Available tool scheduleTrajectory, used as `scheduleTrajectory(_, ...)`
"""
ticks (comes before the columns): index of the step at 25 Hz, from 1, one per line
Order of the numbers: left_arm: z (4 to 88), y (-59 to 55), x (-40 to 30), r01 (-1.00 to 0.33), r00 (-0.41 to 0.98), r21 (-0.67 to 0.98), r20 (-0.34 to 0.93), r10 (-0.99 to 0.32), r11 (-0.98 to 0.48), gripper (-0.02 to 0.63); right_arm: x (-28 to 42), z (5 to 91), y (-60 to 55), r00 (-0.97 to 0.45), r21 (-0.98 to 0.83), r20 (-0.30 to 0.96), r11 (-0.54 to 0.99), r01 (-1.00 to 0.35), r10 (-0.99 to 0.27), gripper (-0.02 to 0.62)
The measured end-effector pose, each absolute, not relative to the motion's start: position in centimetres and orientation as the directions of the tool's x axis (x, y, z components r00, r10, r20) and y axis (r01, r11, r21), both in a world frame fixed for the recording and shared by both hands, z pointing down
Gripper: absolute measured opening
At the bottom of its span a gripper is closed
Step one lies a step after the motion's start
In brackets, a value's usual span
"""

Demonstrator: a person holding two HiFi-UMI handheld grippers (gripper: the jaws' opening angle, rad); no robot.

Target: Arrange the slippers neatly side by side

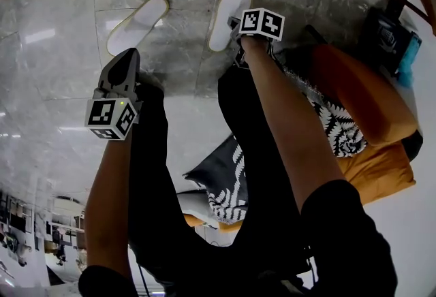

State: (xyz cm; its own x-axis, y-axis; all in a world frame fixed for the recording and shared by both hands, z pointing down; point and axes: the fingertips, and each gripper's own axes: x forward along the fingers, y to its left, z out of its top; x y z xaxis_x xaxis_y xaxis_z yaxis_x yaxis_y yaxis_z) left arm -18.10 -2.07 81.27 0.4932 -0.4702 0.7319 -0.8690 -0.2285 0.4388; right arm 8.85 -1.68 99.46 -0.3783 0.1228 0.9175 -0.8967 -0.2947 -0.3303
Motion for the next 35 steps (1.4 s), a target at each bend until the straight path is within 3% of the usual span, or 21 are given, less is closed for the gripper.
scheduleTrajectory(15, 81.8, -2.8, -18.2, -0.862, 0.502, 0.461, 0.719, -0.48, -0.212, 0.015, 9.4, 101.0, -1.8, -0.3, -0.247, 0.943, -0.299, -0.922, 0.145, 0.04)
scheduleTrajectory(17, 81.5, -2.7, -18.2, -0.861, 0.504, 0.463, 0.72, -0.478, -0.211, 0.015, 9.6, 100.4, -1.9, -0.291, -0.242, 0.946, -0.285, -0.927, 0.143, 0.106)
scheduleTrajectory(23, 79.3, -2.4, -17.7, -0.859, 0.51, 0.456, 0.73, -0.454, -0.23, 0.015, 10.2, 95.3, -2.5, -0.276, -0.245, 0.954, -0.228, -0.942, 0.114, 0.112)
scheduleTrajectory(26, 77.6, -2.5, -17.9, -0.864, 0.502, 0.451, 0.739, -0.45, -0.224, 0.015, 9.6, 90.9, -4.7, -0.291, -0.29, 0.957, -0.087, -0.953, 0.005, 0.098)
scheduleTrajectory(29, 75.2, -2.7, -18.5, -0.868, 0.494, 0.452, 0.74, -0.456, -0.207, 0.015, 7.8, 85.7, -7.7, -0.325, -0.297, 0.935, 0.188, -0.936, -0.139, 0.076)
scheduleTrajectory(32, 72.2, -2.8, -19.5, -0.875, 0.479, 0.447, 0.742, -0.469, -0.186, 0.015, 5.8, 80.8, -9.6, -0.333, -0.228, 0.923, 0.42, -0.878, -0.194, 0.044)
scheduleTrajectory(35, 69.2, -2.6, -21.0, -0.883, 0.462, 0.438, 0.749, -0.475, -0.168, 0.015, 4.0, 76.3, -10.7, -0.331, -0.182, 0.917, 0.503, -0.845, -0.223, 0.035)
